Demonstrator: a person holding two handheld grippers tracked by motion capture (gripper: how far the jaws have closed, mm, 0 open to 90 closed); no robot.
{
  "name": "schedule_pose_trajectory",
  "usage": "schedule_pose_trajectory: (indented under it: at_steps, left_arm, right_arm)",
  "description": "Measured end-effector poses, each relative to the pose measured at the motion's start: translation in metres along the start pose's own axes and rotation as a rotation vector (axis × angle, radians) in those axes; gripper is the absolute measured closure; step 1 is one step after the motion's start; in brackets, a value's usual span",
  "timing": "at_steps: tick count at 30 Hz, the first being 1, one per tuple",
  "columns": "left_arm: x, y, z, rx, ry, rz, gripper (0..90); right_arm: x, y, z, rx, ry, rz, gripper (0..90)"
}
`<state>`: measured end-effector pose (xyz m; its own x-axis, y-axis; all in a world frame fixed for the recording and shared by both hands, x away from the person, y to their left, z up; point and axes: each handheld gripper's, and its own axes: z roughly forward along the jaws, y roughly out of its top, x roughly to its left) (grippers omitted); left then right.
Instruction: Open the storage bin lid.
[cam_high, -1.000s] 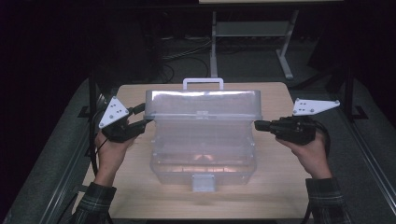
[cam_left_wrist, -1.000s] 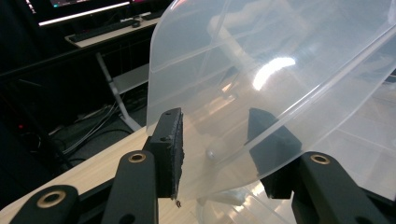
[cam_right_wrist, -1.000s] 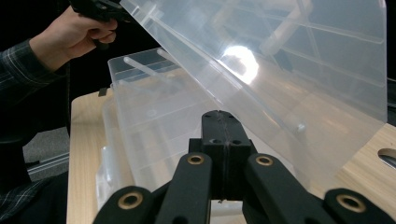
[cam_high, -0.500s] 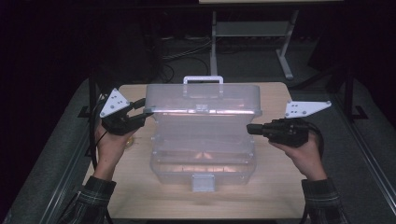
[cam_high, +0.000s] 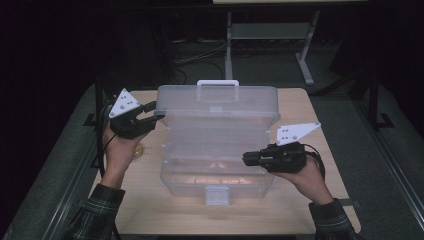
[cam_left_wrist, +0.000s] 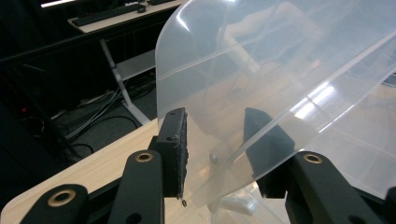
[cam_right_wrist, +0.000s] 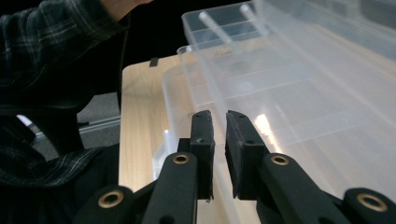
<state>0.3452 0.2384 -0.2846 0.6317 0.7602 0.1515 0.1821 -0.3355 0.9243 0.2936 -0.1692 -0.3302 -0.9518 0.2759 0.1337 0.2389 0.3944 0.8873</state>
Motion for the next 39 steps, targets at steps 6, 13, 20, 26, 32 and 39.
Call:
schedule_pose_trajectory:
  at_steps: [6,13,20,26,32,39]
  left_arm:
    - [0.002,0.003,0.002,0.007,0.001,-0.001,60.1]
    - [0.004,0.005,0.004,0.013,0.001,-0.004,60.4]
    - [0.007,0.007,0.007,0.009,-0.001,-0.009,60.6]
    - [0.009,0.008,0.009,0.010,-0.002,-0.010,60.8]
    - [0.011,0.010,0.011,0.016,-0.003,-0.009,61.0]
    - [0.014,0.012,0.014,0.019,-0.004,-0.009,61.4]
  right_arm:
    - [0.014,-0.002,0.021,0.059,0.034,-0.029,78.7]
    - [0.022,-0.006,0.044,0.133,0.062,-0.059,76.8]
    - [0.026,-0.013,0.066,0.226,0.053,-0.086,74.3]
    - [0.026,-0.014,0.076,0.245,0.059,-0.087,73.2]
    - [0.027,-0.016,0.085,0.285,0.049,-0.106,73.0]
    - [0.026,-0.018,0.088,0.293,0.047,-0.108,75.4]
